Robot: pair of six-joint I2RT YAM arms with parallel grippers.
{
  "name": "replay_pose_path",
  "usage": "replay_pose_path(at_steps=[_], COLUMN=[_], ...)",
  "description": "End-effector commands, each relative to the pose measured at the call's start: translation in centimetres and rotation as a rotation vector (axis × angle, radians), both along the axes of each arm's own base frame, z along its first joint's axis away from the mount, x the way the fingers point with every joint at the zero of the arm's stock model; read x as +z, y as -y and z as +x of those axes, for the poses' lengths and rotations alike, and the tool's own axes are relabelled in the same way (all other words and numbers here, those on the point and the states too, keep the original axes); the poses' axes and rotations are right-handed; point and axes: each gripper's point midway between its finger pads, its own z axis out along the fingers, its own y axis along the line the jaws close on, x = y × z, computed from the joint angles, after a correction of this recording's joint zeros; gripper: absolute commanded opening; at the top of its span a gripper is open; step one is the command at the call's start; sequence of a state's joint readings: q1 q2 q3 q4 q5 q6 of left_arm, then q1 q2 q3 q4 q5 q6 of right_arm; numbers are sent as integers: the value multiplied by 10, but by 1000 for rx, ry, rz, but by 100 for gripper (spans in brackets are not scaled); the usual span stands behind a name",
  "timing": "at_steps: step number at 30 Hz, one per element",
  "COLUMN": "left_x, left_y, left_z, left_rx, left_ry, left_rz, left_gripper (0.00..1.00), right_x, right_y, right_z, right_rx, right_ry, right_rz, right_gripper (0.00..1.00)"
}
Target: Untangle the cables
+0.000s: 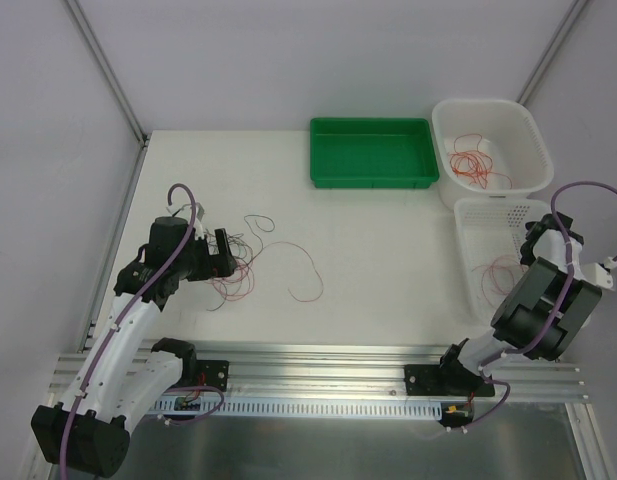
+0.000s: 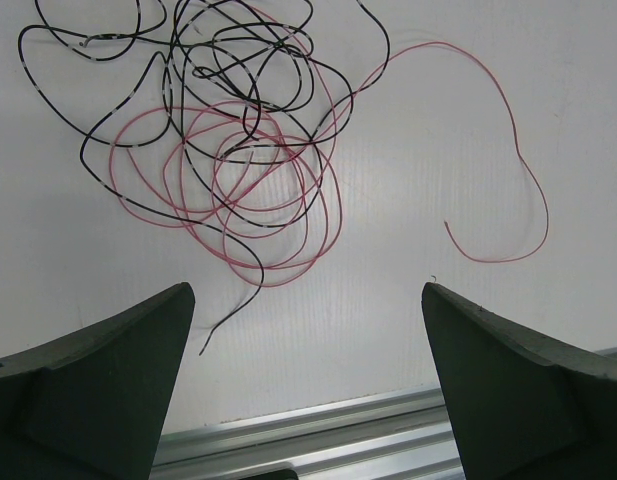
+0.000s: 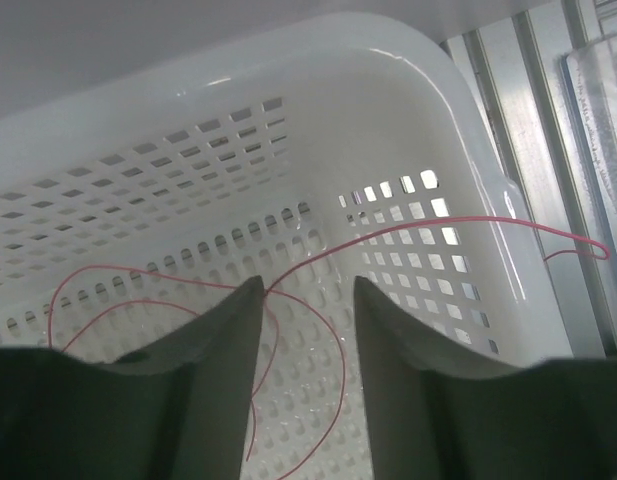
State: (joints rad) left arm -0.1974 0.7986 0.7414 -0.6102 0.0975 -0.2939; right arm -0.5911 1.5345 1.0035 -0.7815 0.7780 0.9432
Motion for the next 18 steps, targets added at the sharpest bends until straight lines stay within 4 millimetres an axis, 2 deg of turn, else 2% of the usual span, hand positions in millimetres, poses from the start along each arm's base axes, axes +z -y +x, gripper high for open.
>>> replay_pose_path(at_steps=[1,5,6,7,11,16,18], left_x=[0,2,1,1,2,3,4], left_y=[4,5,4,5,5,6,5], left_z=[1,2,1,1,1,1,1], left_rx=[-38,-39,-38,-39,-39,-42,-43], left_ry=[13,17,16,17,19,24,27], left_rz=[3,1,3,1,1,-3,-3], left_gripper=[99,99,99,99,99,99,99], right_x=[6,6,6,6,20,44,59], right_y=[6,5,4,4,2,-3,-7], right_z=[1,-1,-1,-2,4,11,22], right_rx=[-19,-23,-24,-22,18,77,123], right_ry=[-1,-9,-9,-13,-32,-75,-63], right_rz=[-50,-44,-44,-41,-73,-97,-129], right_gripper=[42,25,17,15,1,1,1])
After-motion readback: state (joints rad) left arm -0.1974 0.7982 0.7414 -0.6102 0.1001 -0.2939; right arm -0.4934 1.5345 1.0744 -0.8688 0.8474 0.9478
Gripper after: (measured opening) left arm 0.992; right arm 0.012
